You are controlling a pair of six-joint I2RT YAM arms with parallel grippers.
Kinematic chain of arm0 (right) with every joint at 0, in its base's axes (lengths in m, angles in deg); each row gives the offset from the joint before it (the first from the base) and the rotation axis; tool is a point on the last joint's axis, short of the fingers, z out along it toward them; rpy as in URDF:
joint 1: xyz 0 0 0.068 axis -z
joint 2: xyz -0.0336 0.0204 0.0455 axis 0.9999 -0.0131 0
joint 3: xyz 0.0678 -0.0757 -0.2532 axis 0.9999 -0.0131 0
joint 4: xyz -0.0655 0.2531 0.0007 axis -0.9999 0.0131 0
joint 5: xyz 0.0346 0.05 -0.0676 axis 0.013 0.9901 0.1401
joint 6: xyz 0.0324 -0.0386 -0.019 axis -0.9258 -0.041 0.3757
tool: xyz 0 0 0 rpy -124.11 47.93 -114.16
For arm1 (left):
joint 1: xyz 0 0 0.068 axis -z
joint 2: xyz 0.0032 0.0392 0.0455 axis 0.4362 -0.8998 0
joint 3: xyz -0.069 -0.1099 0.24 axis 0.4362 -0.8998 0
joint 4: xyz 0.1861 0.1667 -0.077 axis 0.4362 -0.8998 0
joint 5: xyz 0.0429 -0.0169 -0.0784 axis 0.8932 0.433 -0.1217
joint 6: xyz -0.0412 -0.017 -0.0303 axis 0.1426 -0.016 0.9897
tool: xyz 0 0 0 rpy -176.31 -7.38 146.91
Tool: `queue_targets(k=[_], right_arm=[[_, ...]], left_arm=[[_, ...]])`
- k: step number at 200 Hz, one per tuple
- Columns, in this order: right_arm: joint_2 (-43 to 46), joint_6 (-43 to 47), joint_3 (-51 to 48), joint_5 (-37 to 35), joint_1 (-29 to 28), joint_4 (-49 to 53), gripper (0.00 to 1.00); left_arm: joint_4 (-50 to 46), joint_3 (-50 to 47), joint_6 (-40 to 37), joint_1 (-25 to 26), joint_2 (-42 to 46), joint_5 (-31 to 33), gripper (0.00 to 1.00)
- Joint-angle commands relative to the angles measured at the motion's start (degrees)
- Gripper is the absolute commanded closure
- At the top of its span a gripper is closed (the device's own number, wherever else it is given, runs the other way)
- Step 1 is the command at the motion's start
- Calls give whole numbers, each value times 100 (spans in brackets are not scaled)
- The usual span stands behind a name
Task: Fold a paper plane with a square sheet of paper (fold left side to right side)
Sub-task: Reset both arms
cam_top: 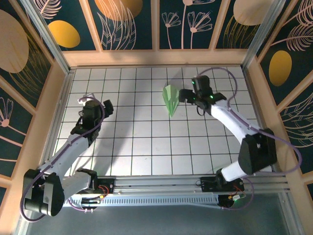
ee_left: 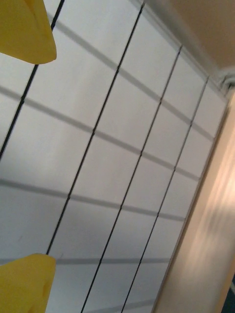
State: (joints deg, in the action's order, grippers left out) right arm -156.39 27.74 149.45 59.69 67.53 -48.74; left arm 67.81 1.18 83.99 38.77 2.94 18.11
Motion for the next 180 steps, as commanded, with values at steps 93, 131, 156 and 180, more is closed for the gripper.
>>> queue_targets(k=[93,131,156,180], right_arm=[[1190,1007,-3993,-1016,1556,-5350,1],[823,1498,-4943,-784,1617,-7840,1],[435,1795,-5139,-329,1708,-8827,1],[-202,1794,-5296,63,1967,-9803,1]], left_arm=[[2493,-993,-1494,-728,-625,266,1],[2739,-1103,-1694,-749,-700,179,1],[3068,-1233,-1857,-764,-802,83,1],[3560,-1411,-2029,-763,-899,15,1]])
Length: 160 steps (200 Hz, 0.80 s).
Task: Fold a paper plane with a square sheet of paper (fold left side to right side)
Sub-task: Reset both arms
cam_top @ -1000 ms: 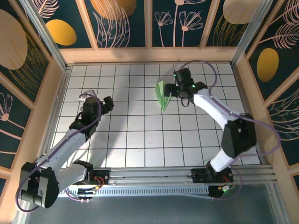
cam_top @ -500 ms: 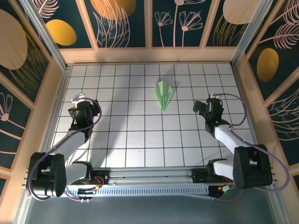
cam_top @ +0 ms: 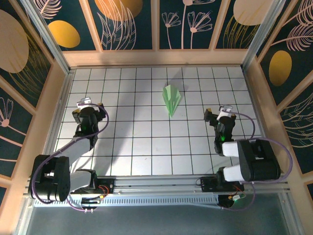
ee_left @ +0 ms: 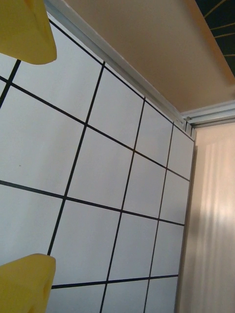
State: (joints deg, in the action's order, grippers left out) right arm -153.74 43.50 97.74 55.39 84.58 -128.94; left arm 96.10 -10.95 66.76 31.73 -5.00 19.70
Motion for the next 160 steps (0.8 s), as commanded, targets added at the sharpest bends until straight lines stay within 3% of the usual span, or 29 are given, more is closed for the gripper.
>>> queue_targets(k=[1,18,29,41,90,136,160], right_arm=[[-499,205,-130,507,276,-1817,1],[-1061,99,-270,767,451,-2670,1],[-860,-12,-58,1027,574,-1855,1],[-942,-117,164,1180,720,-1615,1],[-936,-56,159,1163,663,-1606,1],[-943,-10,176,1068,606,-1597,1],[-942,-17,176,1068,603,-1597,1]], left_arm=[[745,-201,-306,-59,-107,-148,1],[961,-257,-348,-55,-157,-208,1],[1065,-272,-370,-55,-202,-263,1],[1227,-291,-404,-64,-271,-362,1],[2509,-513,-419,-59,-727,-612,1],[4420,-1044,-521,-86,-1462,-437,1],[4525,-1119,-468,-174,-1541,-655,1]])
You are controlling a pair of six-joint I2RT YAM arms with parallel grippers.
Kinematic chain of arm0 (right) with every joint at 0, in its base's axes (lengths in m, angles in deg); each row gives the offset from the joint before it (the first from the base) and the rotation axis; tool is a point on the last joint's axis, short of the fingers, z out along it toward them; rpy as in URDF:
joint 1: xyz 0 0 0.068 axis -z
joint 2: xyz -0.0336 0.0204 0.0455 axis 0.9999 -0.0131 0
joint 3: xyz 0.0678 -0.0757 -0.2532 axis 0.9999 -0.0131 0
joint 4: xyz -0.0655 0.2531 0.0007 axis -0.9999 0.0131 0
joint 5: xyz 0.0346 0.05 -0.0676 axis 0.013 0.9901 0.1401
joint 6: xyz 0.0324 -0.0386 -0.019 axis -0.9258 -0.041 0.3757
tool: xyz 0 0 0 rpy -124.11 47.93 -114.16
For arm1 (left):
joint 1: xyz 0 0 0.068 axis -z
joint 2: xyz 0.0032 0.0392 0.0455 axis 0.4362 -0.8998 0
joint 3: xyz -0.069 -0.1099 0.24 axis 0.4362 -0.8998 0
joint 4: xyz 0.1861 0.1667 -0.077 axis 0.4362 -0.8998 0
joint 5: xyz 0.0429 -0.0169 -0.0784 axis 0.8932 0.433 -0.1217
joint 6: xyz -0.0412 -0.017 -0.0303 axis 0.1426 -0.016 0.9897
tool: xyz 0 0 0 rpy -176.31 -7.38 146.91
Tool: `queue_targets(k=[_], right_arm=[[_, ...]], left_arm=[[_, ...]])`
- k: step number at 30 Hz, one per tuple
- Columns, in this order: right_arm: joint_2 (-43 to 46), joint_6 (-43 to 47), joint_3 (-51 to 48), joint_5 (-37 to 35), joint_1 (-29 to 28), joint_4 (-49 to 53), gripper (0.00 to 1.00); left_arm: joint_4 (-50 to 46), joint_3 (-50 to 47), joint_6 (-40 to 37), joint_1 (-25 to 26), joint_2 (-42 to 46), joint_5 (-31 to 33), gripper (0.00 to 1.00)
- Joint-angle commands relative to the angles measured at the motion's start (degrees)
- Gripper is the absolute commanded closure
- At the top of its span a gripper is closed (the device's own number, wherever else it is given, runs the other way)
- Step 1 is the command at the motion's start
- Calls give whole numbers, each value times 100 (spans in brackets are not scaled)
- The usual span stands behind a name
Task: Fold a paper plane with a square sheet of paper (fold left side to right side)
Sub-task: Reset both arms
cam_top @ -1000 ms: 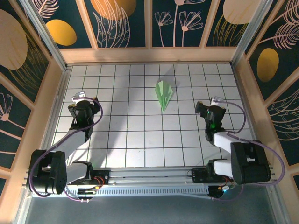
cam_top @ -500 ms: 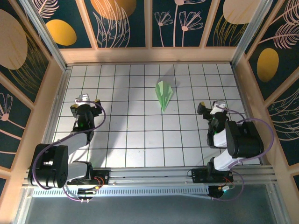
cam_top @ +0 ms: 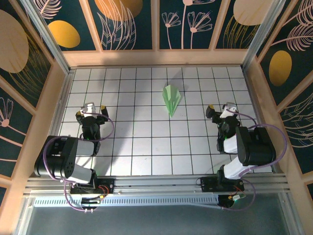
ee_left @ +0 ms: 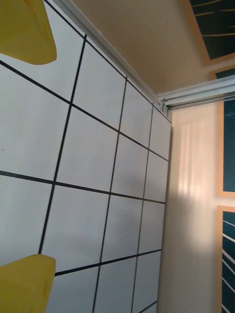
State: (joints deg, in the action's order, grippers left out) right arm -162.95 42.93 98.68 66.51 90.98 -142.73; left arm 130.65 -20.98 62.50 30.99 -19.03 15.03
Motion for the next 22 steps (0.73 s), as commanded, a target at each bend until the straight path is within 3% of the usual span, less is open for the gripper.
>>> queue_targets(k=[1,2,4,22], right_arm=[[-18,43,80,-46,-40,-222,1],[-19,45,78,-39,-41,-225,1],[-23,51,78,-44,-34,-217,1],[-19,40,84,-34,-34,-207,1]], left_arm=[[1097,-120,-39,-99,-155,-190,1],[1483,-179,-74,-102,-378,-189,1],[1039,-82,-30,-108,-239,-237,1],[1038,-45,43,-214,-280,-309,1]])
